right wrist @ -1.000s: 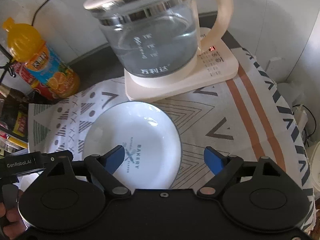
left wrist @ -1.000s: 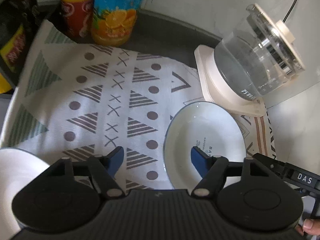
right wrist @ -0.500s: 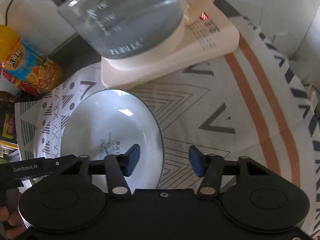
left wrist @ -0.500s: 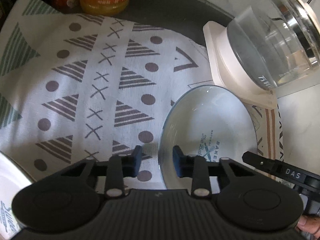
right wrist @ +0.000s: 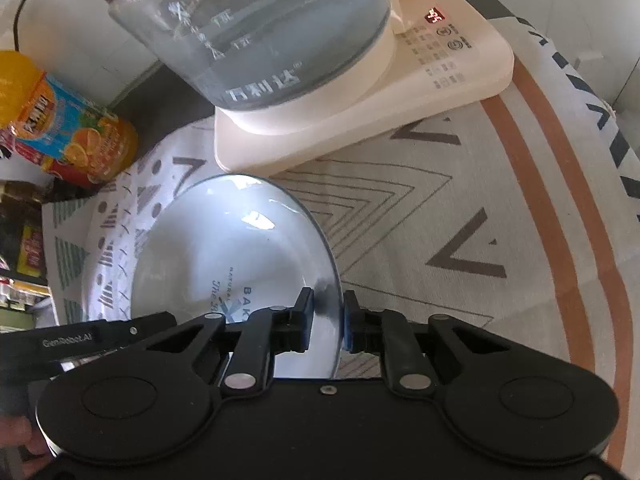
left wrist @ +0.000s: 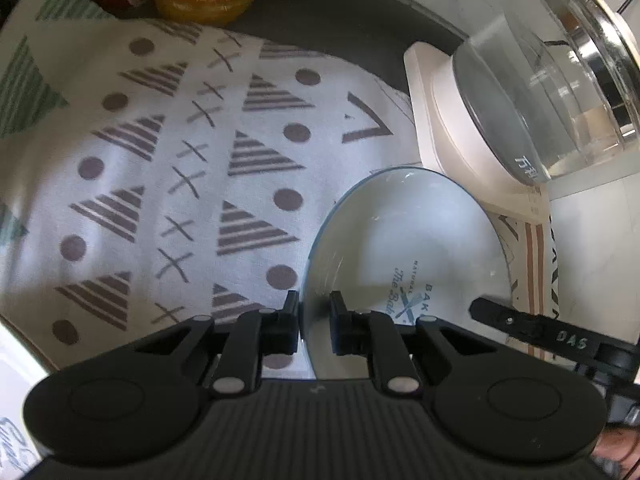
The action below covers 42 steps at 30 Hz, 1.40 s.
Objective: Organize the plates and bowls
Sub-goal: 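Close both grippers on the rim of the 'BAKERY' plate, then lift the 'BAKERY' plate with both grippers off the cloth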
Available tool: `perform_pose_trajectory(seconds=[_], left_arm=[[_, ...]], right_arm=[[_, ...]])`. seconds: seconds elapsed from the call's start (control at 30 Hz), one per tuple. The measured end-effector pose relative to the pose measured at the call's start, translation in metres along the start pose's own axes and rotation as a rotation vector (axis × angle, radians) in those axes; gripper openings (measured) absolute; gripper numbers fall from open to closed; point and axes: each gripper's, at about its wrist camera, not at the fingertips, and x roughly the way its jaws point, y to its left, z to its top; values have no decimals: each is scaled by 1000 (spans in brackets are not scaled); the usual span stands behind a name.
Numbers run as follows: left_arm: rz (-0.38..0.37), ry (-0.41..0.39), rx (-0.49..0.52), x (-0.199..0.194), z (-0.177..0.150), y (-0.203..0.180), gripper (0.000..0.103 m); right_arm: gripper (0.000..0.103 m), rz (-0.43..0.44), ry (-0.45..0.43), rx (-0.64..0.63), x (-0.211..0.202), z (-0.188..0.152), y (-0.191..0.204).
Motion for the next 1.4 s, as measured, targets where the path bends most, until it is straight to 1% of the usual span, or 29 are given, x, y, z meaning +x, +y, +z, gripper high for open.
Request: perform_pose_trajectory(seconds=[0.1,0.23,0.27,0.3,0.33,0.37,0.43,0.47,0.5,0.57,0.63,0.73,0.77,0.83,0.9,0.97,1.0,1.13,1.23,1.27,1.33,1.4], left_arm=[[6,-33,7,-12,1,3,12],[-1,-73,-11,-29,4,11,12],[-2,-83,-12,-32,4,13,7],[-49,-94,-16,-36,5,15,0],[-138,-93,-31,-41,6,17,0],[-177,-101,-25,-46,5,13,0],[-128,-144,80,-57,1,-6,0],[-130,-150,102,-58,1,-12,0],[-139,-145,106,-59,1,-13,0],[-109,-148,84,-60,3,-8,0],[-78,-160,70,-65,3,1,0],[21,-157,20,-67,2,24,3],[33,-152,-2,-66,2,30,3],[29,-132,-50,-62,2,42,6],[36,-123,-66,-58,2,47,16],[37,-125,-76,-56,1,51,34],[36,-124,-85,-55,1,52,38],[29,-104,-117,-41,3,55,38],[17,-97,-116,-34,3,52,36],[9,-90,-121,-32,3,52,32],[-7,-82,-122,-27,4,50,28],[-13,-66,-119,-22,5,48,19]], right_arm=[[10,14,-19,-16,-7,2,5],[6,36,-47,-41,-19,6,17],[6,40,-55,-49,-21,7,21],[6,44,-65,-61,-24,7,26],[6,52,-69,-69,-25,7,30],[6,66,-73,-83,-25,7,36],[6,87,-79,-129,-27,4,50],[5,80,-80,-157,-25,2,58],[4,56,-82,-171,-22,0,64],[3,11,-86,-173,-13,-1,68],[3,20,-82,-134,-10,0,61],[3,30,-75,-135,-9,-3,58],[3,34,-72,-129,-9,-4,56],[4,37,-69,-117,-8,-5,53],[4,36,-65,-110,-6,-7,52],[5,36,-61,-103,-4,-7,50],[5,35,-58,-102,-3,-7,49],[7,34,-47,-91,0,-7,45],[7,34,-37,-86,4,-7,41],[8,36,-33,-81,5,-6,39],[8,42,-28,-73,8,-5,37],[9,43,-19,-77,11,-4,35]])
